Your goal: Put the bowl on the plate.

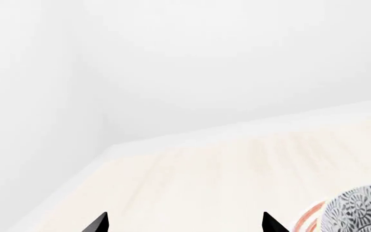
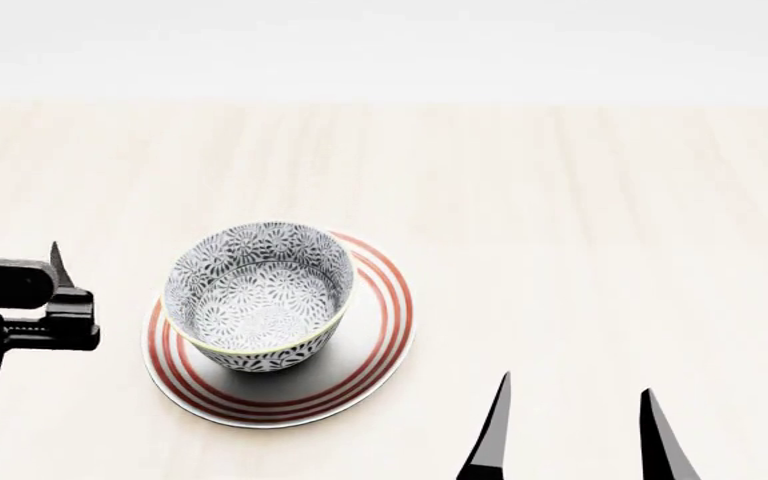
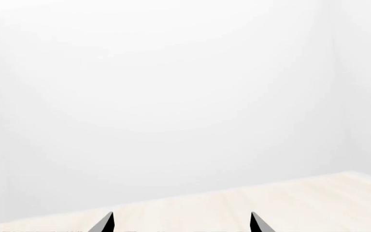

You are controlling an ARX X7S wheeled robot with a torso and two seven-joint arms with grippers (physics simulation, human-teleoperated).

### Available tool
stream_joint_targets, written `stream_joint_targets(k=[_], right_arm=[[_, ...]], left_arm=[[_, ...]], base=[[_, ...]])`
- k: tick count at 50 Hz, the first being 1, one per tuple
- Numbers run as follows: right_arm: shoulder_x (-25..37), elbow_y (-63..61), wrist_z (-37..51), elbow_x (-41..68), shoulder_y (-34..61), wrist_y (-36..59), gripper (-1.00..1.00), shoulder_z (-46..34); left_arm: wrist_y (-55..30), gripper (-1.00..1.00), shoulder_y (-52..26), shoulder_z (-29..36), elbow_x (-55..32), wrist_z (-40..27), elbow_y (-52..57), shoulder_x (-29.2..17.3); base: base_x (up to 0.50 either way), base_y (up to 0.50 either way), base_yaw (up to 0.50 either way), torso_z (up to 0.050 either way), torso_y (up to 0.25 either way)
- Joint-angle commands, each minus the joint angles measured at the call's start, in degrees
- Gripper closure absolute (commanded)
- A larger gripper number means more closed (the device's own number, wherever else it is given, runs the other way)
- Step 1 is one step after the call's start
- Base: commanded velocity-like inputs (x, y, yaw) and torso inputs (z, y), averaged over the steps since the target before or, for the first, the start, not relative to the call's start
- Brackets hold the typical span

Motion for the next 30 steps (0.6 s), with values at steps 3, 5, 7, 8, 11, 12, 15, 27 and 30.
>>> stream_joint_targets(k=[3,5,7,8,11,12,15,27,30], right_arm=[[-0.98,0.15,-0.87,-1.65,0.06,0.23,-1.0,0.71],[-0.94,0.1,-0.68,-1.81,0.11,0.4,-1.0,0.68],[-0.99,0.61,-0.67,-1.95,0.25,0.14,-1.0,0.68],[-1.04,0.92,-0.61,-2.1,0.36,0.05,-1.0,0.69],[-1.0,0.98,-0.41,-2.43,0.4,0.08,-1.0,0.61],[-0.99,1.07,-0.36,-2.63,0.43,0.02,-1.0,0.58],[-0.99,2.36,-0.23,-3.35,0.64,-0.54,-1.0,0.65],[-1.11,5.15,0.41,-4.59,1.26,-1.74,-1.0,0.87],[-1.15,5.92,0.52,-4.66,1.55,-1.92,-1.0,0.96]], left_arm=[[12.43,-1.0,22.55,-2.21,9.95,-15.98,18.48,-7.45],[14.32,-1.0,24.76,-2.51,11.82,-18.22,18.78,-7.75],[17.39,-1.0,26.83,-2.71,15.32,-20.56,18.56,-7.87],[19.92,-1.0,28.69,-3.0,18.39,-23.06,18.14,-7.78],[23.55,-1.0,30.63,-3.23,23.27,-26.12,16.74,-7.31],[24.53,-1.0,31.14,-3.47,24.1,-26.94,16.66,-7.29],[26.51,-1.0,32.93,-4.41,29.01,-30.83,18.09,-7.86],[29.03,-1.0,33.7,-5.58,31.52,-33.24,17.62,-7.51],[29.42,-1.0,33.37,-5.24,31.61,-32.72,16.71,-6.98]], base=[[0.0,0.0,0.0,0.0,0.0],[0.0,0.0,0.0,0.0,0.0],[0.0,0.0,0.0,0.0,0.0],[0.0,0.0,0.0,0.0,0.0],[0.0,0.0,0.0,0.0,0.0],[0.0,0.0,0.0,0.0,0.0],[0.0,0.0,0.0,0.0,0.0],[0.0,0.0,0.0,0.0,0.0],[0.0,0.0,0.0,0.0,0.0]])
